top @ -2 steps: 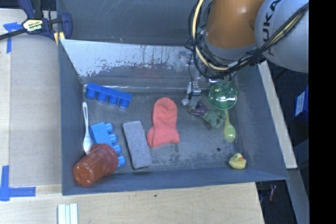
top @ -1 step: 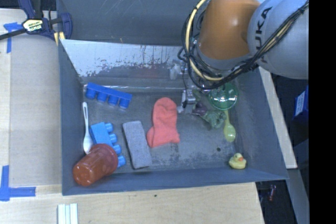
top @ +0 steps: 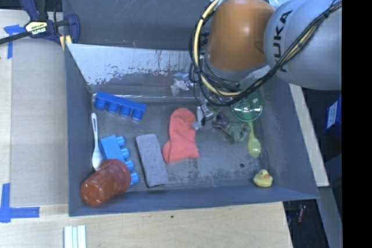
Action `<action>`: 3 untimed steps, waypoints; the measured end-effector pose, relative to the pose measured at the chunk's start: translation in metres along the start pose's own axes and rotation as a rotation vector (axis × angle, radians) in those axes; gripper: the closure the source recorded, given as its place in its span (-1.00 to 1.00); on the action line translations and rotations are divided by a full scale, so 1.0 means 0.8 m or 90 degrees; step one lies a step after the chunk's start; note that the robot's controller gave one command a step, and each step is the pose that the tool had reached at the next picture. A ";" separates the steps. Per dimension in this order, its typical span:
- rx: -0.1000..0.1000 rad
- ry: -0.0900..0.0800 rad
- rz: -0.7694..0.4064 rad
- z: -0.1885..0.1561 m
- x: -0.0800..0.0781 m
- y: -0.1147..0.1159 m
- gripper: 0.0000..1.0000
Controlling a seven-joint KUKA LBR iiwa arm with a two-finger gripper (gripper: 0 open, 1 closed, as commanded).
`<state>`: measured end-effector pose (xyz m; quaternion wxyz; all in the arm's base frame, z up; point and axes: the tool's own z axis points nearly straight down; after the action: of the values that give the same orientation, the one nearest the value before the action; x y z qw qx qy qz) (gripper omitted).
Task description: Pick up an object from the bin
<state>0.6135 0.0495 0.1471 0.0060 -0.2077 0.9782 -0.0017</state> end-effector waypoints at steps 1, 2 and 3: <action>-0.001 0.001 0.099 0.071 0.056 0.021 -1.00; 0.000 -0.005 0.088 0.084 0.041 0.018 -1.00; -0.002 0.002 0.055 0.093 0.068 0.011 1.00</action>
Offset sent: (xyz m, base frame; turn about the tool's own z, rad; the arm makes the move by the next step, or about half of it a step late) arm -0.0096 0.0022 -0.0618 0.1179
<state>0.5611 0.0356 0.0718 0.0043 -0.1652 0.9862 -0.0002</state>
